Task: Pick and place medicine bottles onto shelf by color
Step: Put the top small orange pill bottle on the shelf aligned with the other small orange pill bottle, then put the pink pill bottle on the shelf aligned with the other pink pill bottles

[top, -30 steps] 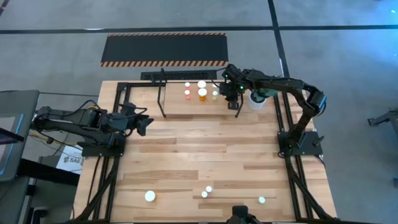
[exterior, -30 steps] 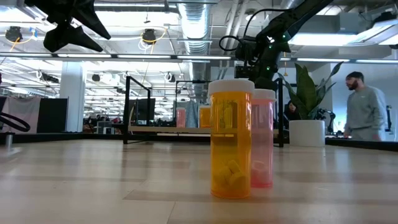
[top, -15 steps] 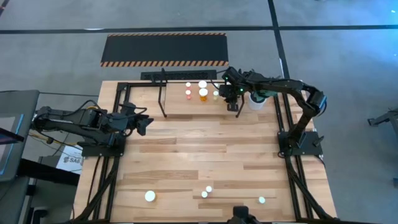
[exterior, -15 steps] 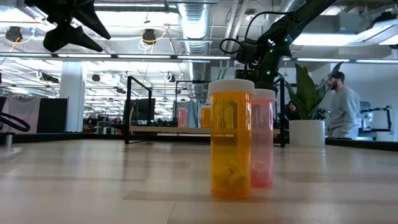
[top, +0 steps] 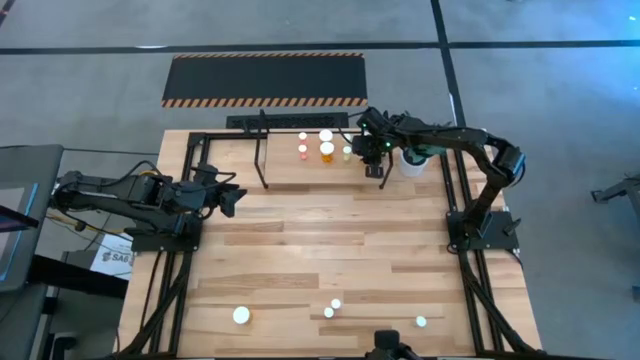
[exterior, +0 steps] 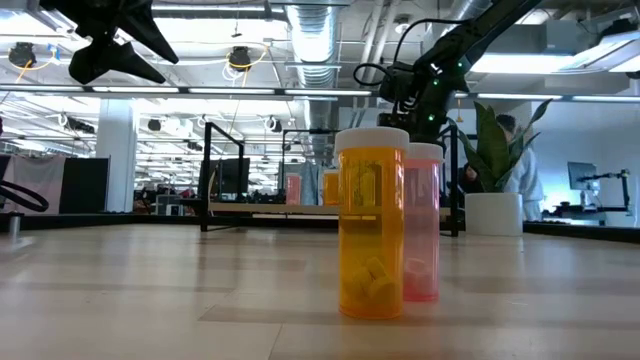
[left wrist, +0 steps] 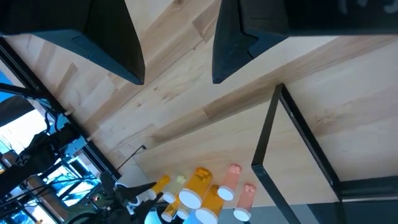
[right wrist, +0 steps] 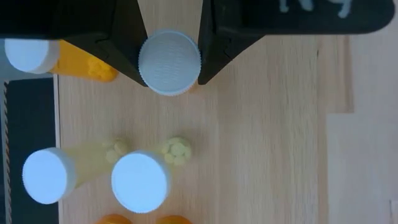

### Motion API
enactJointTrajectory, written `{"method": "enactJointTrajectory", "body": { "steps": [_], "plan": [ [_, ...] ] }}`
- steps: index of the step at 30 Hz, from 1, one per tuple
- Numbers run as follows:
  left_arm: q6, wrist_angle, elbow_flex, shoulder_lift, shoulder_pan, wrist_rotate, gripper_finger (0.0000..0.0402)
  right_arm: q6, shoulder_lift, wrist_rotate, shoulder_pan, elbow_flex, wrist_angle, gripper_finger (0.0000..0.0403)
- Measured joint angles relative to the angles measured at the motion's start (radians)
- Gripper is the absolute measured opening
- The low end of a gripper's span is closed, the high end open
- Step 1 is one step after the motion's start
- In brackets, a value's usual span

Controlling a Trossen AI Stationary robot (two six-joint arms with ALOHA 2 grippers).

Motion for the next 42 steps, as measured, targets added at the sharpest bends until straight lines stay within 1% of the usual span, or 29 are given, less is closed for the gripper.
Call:
{"method": "enactJointTrajectory", "body": {
  "steps": [14, 20, 24, 33, 42],
  "plan": [
    [-0.002, 0.0, 0.0, 0.0, 0.0, -0.001, 0.0174, 0.004, 0.0, 0.004, 0.004, 0.001, -0.008, 0.0138],
    [-0.002, 0.0, 0.0, 0.0, 0.0, -0.001, 0.0174, 0.004, 0.0, 0.005, 0.004, 0.002, -0.013, 0.0163],
    [-0.002, 0.0, 0.0, 0.0, 0.0, 0.0, 0.0174, 0.008, 0.001, 0.048, 0.004, 0.002, -0.012, 0.0184],
    [0.0, 0.0, 0.0, 0.0, 0.0, 0.0, 0.0174, 0.06, 0.001, 0.051, 0.004, 0.075, -0.122, 0.0222],
    [0.011, -0.011, 0.0, 0.0, 0.0, 0.022, 0.0174, 0.102, 0.001, 0.051, 0.017, 0.172, -0.23, 0.0228]
  ]
}}
